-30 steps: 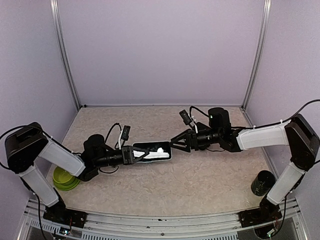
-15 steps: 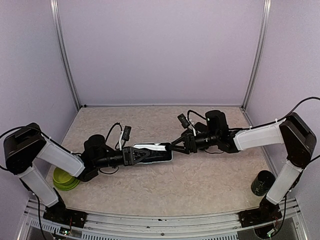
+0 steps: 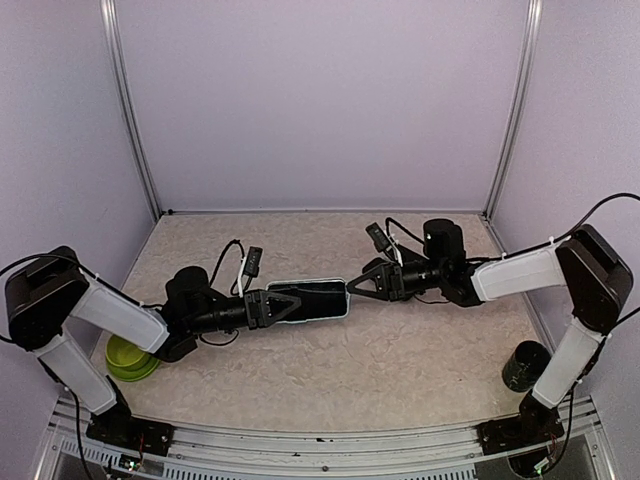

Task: Put the phone into the phone case
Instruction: Press the corner of the phone case at the bottom corners of the phone case, then press the phone onto the phone case.

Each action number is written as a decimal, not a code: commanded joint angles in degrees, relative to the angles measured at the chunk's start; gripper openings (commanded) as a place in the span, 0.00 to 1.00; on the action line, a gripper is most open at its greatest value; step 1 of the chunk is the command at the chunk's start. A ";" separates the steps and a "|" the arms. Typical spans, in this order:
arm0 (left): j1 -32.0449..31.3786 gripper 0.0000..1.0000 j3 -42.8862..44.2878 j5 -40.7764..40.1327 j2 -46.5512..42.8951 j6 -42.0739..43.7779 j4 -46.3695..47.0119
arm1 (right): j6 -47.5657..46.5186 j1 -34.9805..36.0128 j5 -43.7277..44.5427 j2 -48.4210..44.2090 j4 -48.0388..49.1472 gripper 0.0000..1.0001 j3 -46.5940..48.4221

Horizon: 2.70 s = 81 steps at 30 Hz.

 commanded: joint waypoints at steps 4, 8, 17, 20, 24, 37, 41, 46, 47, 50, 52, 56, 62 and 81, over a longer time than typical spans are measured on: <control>-0.11 0.00 1.56 0.00 -1.31 0.62 2.65 | 13.10 -2.09 -11.66 1.60 19.50 0.21 -2.61; -0.02 0.00 1.82 -0.08 -1.26 0.72 2.11 | 10.15 -2.09 -10.87 0.43 15.75 0.47 -2.38; 0.24 0.00 3.00 1.46 0.14 -0.49 1.63 | -11.15 0.17 1.94 -5.45 -4.26 0.58 -1.06; 0.24 0.00 3.60 2.02 0.79 -0.95 0.93 | -20.45 2.62 10.24 -7.98 -11.33 0.63 -0.55; 0.16 0.00 4.45 3.11 1.10 -1.19 -0.89 | -28.39 4.07 17.79 -9.67 -15.65 0.74 -0.30; -0.76 0.00 7.81 2.60 1.20 -0.60 -8.43 | -49.57 13.36 31.46 -16.64 -12.91 1.00 -5.54; -1.31 0.00 8.64 2.01 1.20 -0.10 -10.34 | -52.96 15.95 34.02 -15.95 -14.34 1.00 -4.40; -1.82 0.00 9.48 1.16 1.11 0.35 -12.51 | -55.69 18.71 37.82 -13.02 -18.31 1.00 -0.89; -1.93 0.00 9.53 1.10 1.11 0.42 -12.65 | -55.99 19.15 38.44 -12.37 -18.75 1.00 -0.14; -2.09 0.00 9.66 0.81 1.01 0.51 -13.01 | -56.15 20.22 40.81 -10.27 -19.67 1.00 1.50; -2.19 0.00 9.97 0.65 1.11 0.54 -13.62 | -56.08 20.59 41.46 -9.20 -20.43 1.00 2.52; -2.31 0.00 10.32 0.54 1.46 0.79 -13.97 | -56.35 21.11 40.92 -8.59 -20.59 1.00 3.29; -2.35 0.00 10.51 0.46 1.77 1.05 -14.32 | -56.11 21.50 39.85 -7.71 -21.04 1.00 4.37; -2.73 0.00 12.02 0.26 2.02 1.76 -15.74 | -54.82 22.82 43.03 -3.01 -22.83 1.00 7.66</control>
